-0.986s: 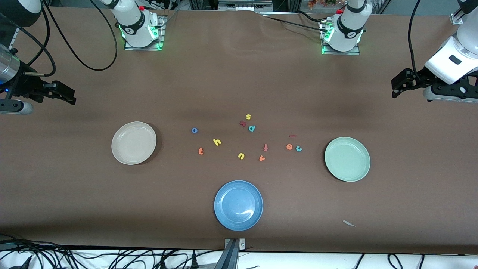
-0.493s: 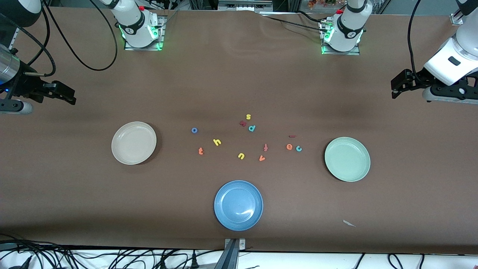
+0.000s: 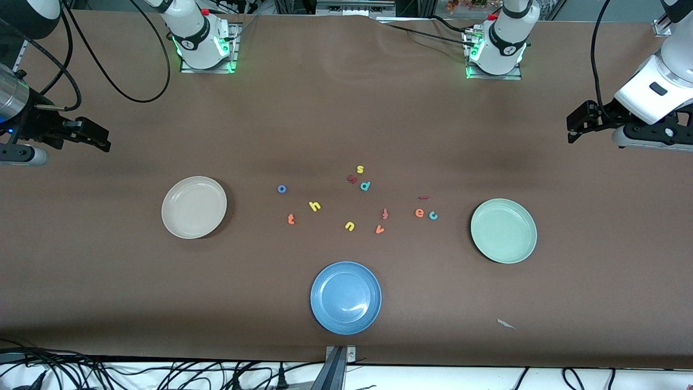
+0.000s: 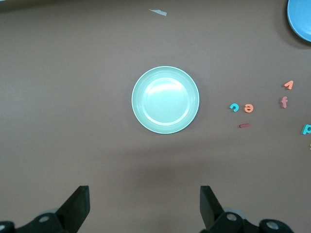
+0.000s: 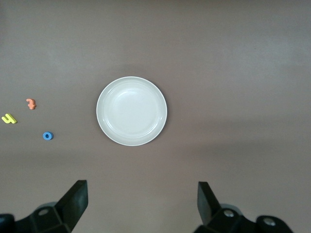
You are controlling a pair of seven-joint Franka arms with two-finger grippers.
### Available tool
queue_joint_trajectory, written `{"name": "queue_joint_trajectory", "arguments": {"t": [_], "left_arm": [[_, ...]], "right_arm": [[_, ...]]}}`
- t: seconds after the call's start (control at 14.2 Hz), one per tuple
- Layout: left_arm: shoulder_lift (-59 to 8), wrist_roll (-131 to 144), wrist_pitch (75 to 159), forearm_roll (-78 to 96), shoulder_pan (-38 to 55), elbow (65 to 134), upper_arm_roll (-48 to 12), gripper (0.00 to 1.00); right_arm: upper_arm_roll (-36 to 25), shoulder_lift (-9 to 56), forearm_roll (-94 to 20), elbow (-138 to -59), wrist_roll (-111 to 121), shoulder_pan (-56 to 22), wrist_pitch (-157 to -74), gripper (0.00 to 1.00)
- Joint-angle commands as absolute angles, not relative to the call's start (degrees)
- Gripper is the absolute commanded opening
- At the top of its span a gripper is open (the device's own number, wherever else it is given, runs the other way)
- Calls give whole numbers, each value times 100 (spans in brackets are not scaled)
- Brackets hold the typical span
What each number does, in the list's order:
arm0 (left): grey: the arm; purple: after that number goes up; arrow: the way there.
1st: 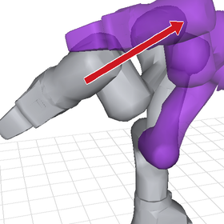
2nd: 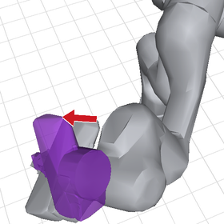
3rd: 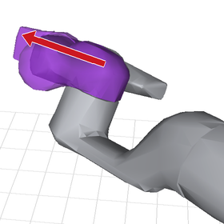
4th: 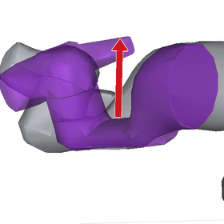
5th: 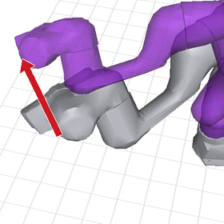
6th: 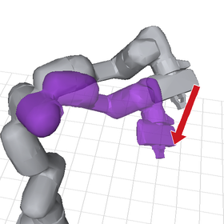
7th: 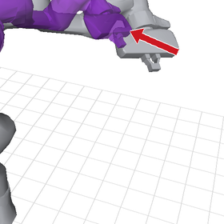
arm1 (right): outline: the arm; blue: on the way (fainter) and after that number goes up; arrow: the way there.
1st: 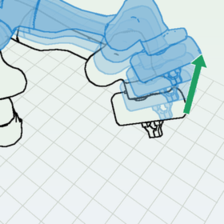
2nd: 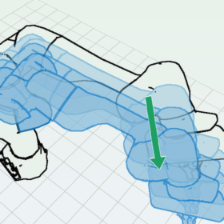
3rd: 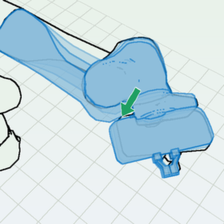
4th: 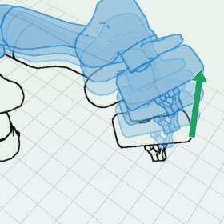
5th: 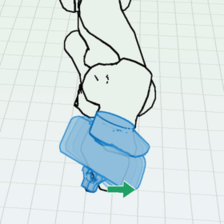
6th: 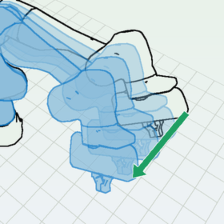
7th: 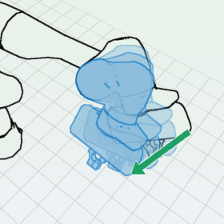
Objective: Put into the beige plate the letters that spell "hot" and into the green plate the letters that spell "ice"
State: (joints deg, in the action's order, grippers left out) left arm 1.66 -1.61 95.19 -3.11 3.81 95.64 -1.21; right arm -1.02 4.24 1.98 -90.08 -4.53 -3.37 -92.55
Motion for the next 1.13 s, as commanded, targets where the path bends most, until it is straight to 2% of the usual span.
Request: {"name": "queue_joint_trajectory", "arguments": {"t": [0.0,1.06], "left_arm": [[114,-220,9413,-352,360,9466,-141,100],[70,-211,9387,-325,352,9492,-123,100]], "right_arm": [[-123,466,88,-8868,-475,-360,-9123,100],[-114,466,88,-8877,-475,-360,-9123,100]]}}
